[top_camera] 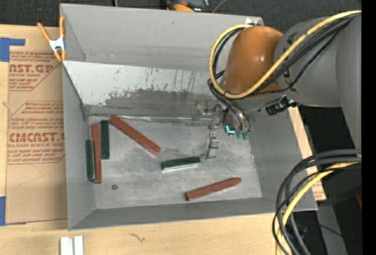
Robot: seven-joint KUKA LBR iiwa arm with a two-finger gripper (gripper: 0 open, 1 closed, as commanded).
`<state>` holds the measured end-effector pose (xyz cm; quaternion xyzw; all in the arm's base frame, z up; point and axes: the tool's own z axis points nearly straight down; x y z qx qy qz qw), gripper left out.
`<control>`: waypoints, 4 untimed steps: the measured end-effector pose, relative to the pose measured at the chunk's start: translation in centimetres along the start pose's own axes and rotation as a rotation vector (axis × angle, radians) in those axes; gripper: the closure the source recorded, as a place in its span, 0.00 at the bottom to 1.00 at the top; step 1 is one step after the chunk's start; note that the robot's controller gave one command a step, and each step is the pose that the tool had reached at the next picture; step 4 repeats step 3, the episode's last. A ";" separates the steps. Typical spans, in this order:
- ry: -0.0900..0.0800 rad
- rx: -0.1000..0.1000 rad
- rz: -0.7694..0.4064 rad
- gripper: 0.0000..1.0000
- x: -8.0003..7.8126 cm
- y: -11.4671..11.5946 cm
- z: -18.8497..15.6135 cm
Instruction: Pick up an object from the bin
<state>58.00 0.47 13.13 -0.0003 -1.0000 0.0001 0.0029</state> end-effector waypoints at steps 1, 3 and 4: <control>0.003 0.000 -0.034 0.00 5.4 1.5 6.6; -0.016 0.000 -0.088 1.00 3.2 2.2 -9.0; -0.016 0.000 -0.088 1.00 3.2 2.2 -9.0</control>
Offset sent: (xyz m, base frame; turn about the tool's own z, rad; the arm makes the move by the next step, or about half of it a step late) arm -0.0502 0.0141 -0.0613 -0.0325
